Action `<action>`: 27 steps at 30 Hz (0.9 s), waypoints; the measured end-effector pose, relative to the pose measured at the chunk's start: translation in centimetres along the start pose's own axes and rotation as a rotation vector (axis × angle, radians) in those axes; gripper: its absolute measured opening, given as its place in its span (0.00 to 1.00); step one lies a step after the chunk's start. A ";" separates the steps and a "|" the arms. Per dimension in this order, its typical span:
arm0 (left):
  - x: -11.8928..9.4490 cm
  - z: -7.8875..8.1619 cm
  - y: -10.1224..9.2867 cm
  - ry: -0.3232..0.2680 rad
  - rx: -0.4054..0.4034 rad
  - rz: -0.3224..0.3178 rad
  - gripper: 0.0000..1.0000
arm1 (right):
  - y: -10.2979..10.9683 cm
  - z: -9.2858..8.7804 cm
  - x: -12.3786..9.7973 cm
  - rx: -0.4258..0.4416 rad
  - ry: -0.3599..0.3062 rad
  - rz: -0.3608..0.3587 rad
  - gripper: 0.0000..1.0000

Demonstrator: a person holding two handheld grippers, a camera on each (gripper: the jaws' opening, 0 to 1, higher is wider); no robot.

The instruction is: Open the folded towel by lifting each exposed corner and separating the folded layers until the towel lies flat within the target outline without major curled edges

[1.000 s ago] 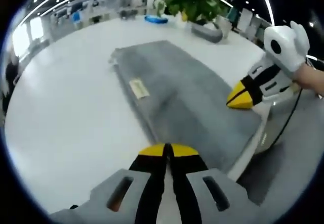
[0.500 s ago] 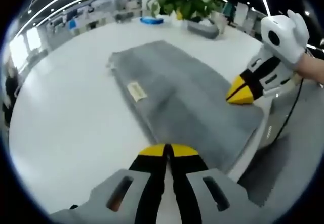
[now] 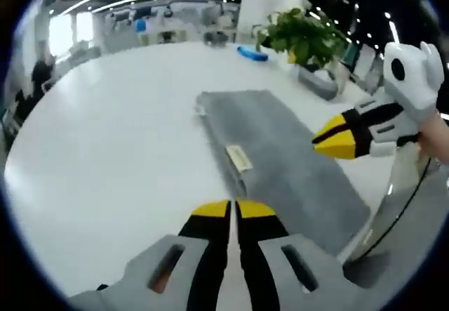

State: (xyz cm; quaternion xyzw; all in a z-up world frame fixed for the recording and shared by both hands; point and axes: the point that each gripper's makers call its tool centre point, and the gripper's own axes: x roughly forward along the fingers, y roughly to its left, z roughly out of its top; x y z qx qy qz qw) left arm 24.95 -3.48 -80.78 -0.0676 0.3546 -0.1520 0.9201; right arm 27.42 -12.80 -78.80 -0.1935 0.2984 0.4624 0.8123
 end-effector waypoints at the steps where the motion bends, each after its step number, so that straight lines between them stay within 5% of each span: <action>1: -0.1 -0.2 0.4 0.004 0.002 0.016 0.03 | 0.1 0.7 0.8 -0.005 0.005 0.005 0.02; 7: 0.0 -0.1 0.4 0.005 0.055 0.037 0.03 | 0.9 2.7 4.4 -0.057 0.039 0.045 0.04; 20: -0.5 0.9 0.8 -0.033 0.031 0.042 0.03 | 1.1 2.1 8.4 -0.002 0.191 0.045 0.20; 24: -0.5 0.8 1.0 -0.025 0.051 0.054 0.03 | 0.0 1.1 8.7 -0.099 0.285 -0.029 0.10; 27: -0.5 0.7 0.9 -0.022 0.050 0.049 0.03 | 0.2 1.4 8.7 -0.063 0.267 -0.018 0.08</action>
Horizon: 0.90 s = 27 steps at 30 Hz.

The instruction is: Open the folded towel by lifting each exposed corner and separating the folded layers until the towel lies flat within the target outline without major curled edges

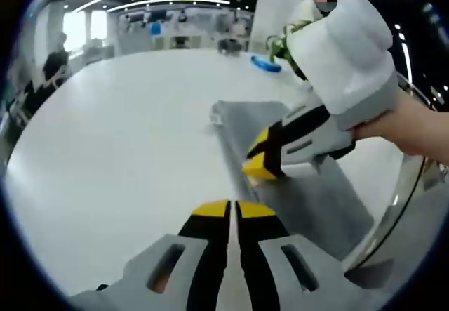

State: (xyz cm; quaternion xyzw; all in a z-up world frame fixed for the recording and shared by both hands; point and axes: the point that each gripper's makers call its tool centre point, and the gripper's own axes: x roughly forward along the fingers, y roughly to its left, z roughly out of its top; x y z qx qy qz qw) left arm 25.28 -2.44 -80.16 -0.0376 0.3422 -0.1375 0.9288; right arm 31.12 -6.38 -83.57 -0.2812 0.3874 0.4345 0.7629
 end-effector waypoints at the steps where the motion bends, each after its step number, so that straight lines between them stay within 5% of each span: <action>1: 0.0 0.0 0.0 0.002 0.002 0.002 0.03 | -0.1 -0.1 0.0 -0.008 0.002 0.000 0.07; 8: 0.0 -0.2 -0.2 0.012 0.012 -0.003 0.03 | 0.0 -0.9 0.4 -0.013 -0.026 0.020 0.01; 12: -0.2 0.4 -0.5 -0.017 -0.085 -0.046 0.03 | 0.1 -0.8 0.4 -0.078 -0.042 0.008 0.00; 18: -0.3 2.2 1.5 -0.009 -0.076 -0.026 0.03 | -0.1 -0.7 0.1 -0.048 -0.098 0.025 0.00; 21: 0.7 3.7 1.6 -0.061 -0.087 -0.066 0.03 | -0.1 -0.6 -0.4 -0.025 -0.157 0.023 0.00; 27: 3.1 2.7 0.2 -0.024 -0.094 -0.130 0.03 | -0.3 -0.1 -1.6 -0.006 -0.208 0.010 0.00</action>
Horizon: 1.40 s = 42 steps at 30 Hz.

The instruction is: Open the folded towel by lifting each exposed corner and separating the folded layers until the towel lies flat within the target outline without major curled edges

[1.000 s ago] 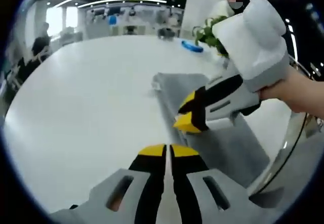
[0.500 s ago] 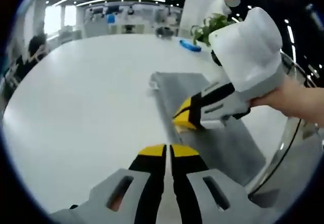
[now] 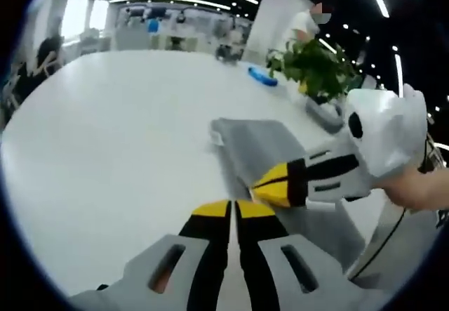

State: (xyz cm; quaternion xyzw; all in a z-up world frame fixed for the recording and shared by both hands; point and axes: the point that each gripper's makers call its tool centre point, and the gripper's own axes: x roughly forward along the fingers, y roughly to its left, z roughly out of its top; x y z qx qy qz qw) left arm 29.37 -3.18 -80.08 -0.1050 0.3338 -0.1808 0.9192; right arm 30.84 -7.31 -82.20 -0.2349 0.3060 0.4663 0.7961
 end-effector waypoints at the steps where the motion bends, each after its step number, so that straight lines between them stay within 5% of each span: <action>1: 0.5 -0.5 -0.2 0.015 -0.009 -0.007 0.03 | -0.1 0.1 -0.2 0.007 -0.005 0.001 0.00; 16: 3.7 -2.6 -2.6 0.056 0.019 -0.082 0.05 | -1.5 -1.9 -2.3 0.198 -0.050 -0.011 0.00; 23: 3.3 -1.6 -1.4 0.011 0.075 -0.016 0.06 | -1.6 -3.0 -2.7 0.261 -0.070 -0.032 0.00; 25: 3.5 -1.6 -1.2 -0.006 -0.007 -0.028 0.06 | -1.6 -3.3 -2.6 0.262 -0.070 -0.036 0.00; 27: 3.9 -3.0 -2.0 0.064 -0.057 -0.082 0.09 | -1.6 -3.3 -2.6 0.261 -0.076 -0.038 0.00; 31: 4.1 -2.6 -2.0 0.040 0.078 -0.056 0.11 | -1.7 -3.2 -2.3 0.271 -0.081 -0.038 0.00; 39: 4.0 -2.4 -1.4 0.019 -0.059 -0.064 0.03 | -2.0 -3.5 -3.0 0.298 -0.120 -0.050 0.00; 42: 4.0 -2.4 -1.4 0.019 -0.048 -0.059 0.02 | -2.3 -3.8 -3.3 0.296 -0.125 -0.053 0.00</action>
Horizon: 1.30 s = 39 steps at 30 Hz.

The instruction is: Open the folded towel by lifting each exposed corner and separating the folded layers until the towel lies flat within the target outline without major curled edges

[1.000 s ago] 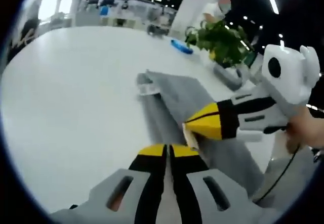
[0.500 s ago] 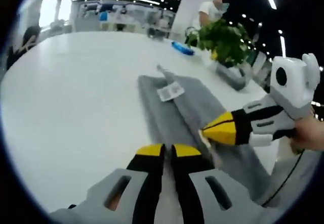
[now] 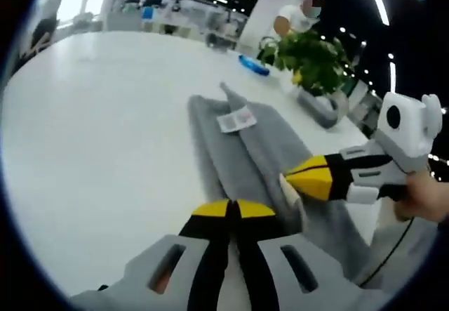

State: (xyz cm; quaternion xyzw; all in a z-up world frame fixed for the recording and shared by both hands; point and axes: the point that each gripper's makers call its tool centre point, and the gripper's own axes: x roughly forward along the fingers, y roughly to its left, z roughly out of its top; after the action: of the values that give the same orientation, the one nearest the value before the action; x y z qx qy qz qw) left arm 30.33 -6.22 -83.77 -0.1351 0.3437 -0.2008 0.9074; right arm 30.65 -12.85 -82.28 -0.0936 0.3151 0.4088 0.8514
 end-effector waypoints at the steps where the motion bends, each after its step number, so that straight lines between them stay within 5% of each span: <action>1: 0.0 0.0 0.0 0.000 0.002 0.000 0.02 | -0.1 0.0 -0.1 0.002 0.001 0.001 0.00; 11: 0.0 0.1 0.0 0.003 0.040 -0.002 0.02 | -1.3 -0.4 -1.5 0.118 -0.025 0.001 0.00; 18: 0.1 0.0 -0.1 0.007 0.052 0.001 0.02 | -4.3 -2.3 -3.7 0.229 -0.015 -0.053 0.00; 21: 0.1 0.0 0.0 0.008 0.054 0.004 0.02 | -4.1 -2.5 -4.0 0.427 -0.050 -0.018 0.00; 32: 0.1 -0.2 -0.1 0.007 0.056 0.002 0.02 | -4.7 -2.2 -4.2 0.765 -0.122 0.020 0.07; 39: 0.1 -0.2 0.0 0.006 0.051 0.001 0.02 | -3.9 -1.6 -3.1 0.739 -0.097 0.048 0.05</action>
State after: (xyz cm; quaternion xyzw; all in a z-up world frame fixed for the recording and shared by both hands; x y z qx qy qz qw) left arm 30.26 -6.30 -83.95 -0.1111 0.3412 -0.2095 0.9096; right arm 31.41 -18.03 -81.96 0.2470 0.4029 0.2910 0.8319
